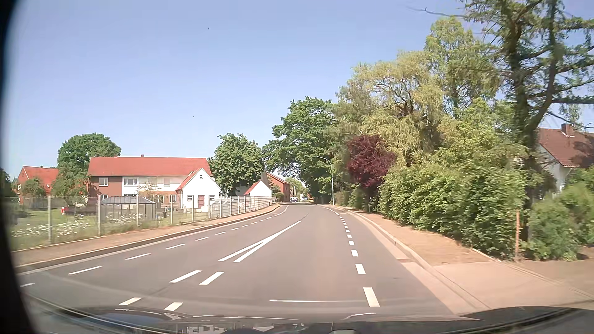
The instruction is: Follow the waypoints while adhering to traffic rules and regulations
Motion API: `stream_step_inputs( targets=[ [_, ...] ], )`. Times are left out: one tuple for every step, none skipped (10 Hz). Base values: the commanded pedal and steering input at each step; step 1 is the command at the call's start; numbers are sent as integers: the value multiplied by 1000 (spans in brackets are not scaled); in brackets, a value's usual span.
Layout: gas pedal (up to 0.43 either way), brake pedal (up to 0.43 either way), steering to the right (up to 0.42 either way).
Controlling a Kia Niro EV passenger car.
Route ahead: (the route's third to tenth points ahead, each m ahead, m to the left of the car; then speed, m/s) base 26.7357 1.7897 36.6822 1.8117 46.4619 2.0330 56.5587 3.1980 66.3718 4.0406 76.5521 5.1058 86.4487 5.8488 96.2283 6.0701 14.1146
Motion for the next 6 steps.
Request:
stream_step_inputs(
  targets=[
    [130,0,16],
    [130,0,14],
    [130,0,11],
    [138,0,8],
    [138,0,6],
    [150,0,3]
  ],
)
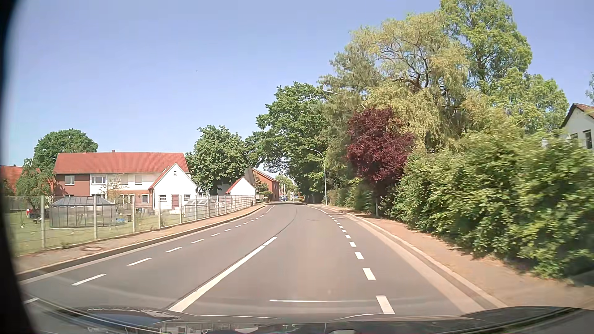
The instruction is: Follow the waypoints while adhering to traffic rules and regulations
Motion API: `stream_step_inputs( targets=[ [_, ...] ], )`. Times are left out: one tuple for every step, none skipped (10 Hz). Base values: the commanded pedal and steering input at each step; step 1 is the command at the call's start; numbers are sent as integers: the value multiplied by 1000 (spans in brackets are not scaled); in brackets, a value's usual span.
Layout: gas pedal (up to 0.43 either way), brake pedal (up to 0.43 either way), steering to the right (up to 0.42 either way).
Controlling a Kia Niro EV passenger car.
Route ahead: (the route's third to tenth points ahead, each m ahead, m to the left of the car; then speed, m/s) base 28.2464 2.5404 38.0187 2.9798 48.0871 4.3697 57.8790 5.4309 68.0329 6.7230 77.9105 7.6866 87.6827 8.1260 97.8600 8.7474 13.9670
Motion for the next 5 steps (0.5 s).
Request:
stream_step_inputs(
  targets=[
    [150,0,1],
    [150,0,-2],
    [157,0,-4],
    [157,0,-5],
    [157,0,-6]
  ],
)
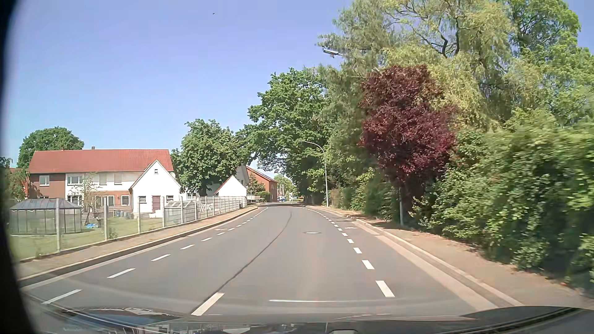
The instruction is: Follow the waypoints while adhering to traffic rules and regulations
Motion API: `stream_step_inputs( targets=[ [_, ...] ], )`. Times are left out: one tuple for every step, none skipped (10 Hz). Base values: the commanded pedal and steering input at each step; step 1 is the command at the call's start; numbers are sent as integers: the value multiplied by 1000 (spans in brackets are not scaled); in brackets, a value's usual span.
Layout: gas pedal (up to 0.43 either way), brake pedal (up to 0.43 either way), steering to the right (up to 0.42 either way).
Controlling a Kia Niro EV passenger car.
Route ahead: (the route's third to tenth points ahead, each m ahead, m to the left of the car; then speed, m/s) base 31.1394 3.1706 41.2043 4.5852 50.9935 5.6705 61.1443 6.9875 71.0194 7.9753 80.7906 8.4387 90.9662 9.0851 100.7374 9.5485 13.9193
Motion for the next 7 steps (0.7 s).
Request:
stream_step_inputs(
  targets=[
    [157,0,-8],
    [157,0,-9],
    [157,0,-10],
    [157,0,-10],
    [157,0,-11],
    [157,0,-11],
    [157,0,-12]
  ],
)
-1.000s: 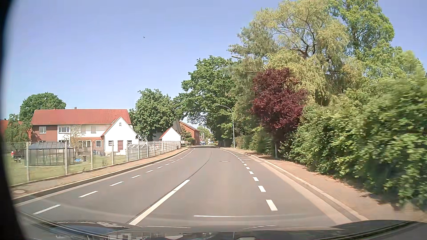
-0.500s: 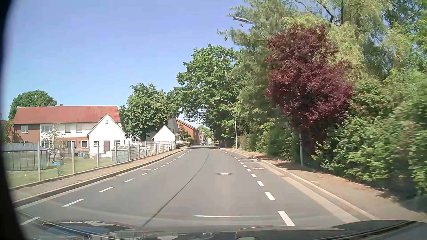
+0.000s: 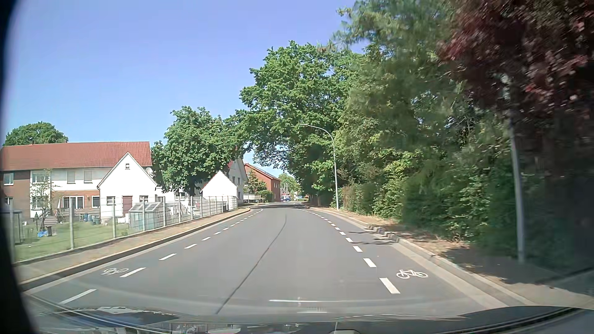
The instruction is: Follow the waypoints while adhering to traffic rules and regulations
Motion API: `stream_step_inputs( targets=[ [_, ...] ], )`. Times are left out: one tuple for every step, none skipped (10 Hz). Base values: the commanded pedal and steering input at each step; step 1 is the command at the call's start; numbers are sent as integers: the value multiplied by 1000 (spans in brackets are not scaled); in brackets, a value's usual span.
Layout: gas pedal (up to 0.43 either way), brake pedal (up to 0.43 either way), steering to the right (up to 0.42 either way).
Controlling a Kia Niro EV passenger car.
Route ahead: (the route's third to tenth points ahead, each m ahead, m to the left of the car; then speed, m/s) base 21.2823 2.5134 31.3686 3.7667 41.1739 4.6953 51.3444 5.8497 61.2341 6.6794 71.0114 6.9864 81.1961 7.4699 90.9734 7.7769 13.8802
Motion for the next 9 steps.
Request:
stream_step_inputs(
  targets=[
    [157,0,-12],
    [157,0,-13],
    [157,0,-15],
    [169,0,-16],
    [169,0,-16],
    [169,0,-16],
    [169,0,-16],
    [169,0,-16],
    [169,0,-17]
  ],
)
